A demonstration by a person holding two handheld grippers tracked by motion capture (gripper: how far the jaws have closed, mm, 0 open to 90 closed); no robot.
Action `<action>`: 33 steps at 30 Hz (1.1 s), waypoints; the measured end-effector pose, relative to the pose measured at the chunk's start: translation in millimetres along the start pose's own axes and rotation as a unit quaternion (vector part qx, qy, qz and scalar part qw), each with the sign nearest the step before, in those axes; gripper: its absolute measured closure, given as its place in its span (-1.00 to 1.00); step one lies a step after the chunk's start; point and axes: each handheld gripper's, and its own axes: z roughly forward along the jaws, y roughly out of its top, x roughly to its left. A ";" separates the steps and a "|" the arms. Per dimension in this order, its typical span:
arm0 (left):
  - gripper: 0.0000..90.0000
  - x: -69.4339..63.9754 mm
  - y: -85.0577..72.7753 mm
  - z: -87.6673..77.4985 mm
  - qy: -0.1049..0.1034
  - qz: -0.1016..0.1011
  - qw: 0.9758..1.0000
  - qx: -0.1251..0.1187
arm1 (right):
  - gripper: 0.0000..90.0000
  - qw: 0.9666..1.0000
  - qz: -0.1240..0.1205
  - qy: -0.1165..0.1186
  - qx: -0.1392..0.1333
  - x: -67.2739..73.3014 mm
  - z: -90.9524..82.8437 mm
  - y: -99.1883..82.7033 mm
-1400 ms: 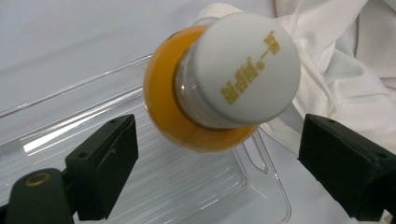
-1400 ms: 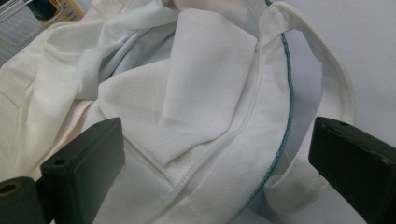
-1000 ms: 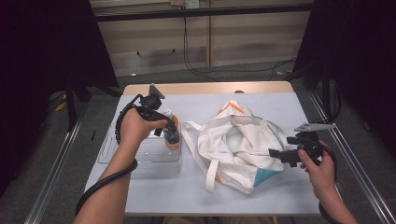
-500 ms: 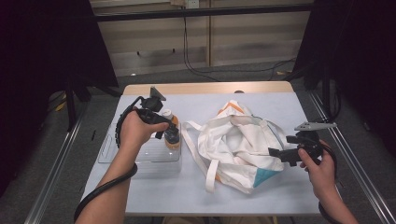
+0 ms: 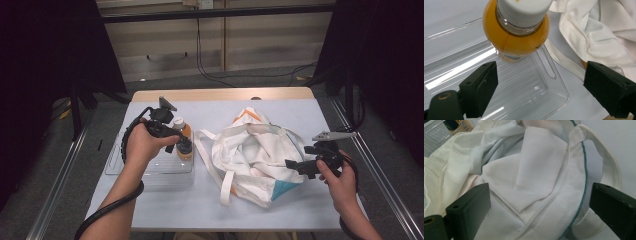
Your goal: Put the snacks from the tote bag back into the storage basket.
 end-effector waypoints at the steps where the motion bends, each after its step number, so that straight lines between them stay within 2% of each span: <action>1: -0.73 0.0 -0.7 0.2 -0.002 0.000 1.000 -0.002 | -0.93 1.000 -0.001 -0.001 0.000 0.3 0.2 0.1; 10: -0.74 1.6 -10.5 -0.7 -0.004 -0.003 1.000 -0.006 | -0.93 1.000 -0.002 0.003 0.001 0.8 1.2 0.5; 26: -0.75 1.7 -23.8 0.6 -0.014 0.011 1.000 -0.013 | -0.93 1.000 -0.005 0.009 -0.002 2.5 2.8 2.3; 27: -0.75 1.6 -25.3 1.2 -0.012 0.006 1.000 -0.014 | -0.93 1.000 -0.005 0.008 -0.001 2.7 2.9 2.3; 33: -0.75 4.2 -31.3 3.3 -0.016 0.007 1.000 -0.019 | -0.93 1.000 -0.006 0.008 0.000 3.8 3.8 2.6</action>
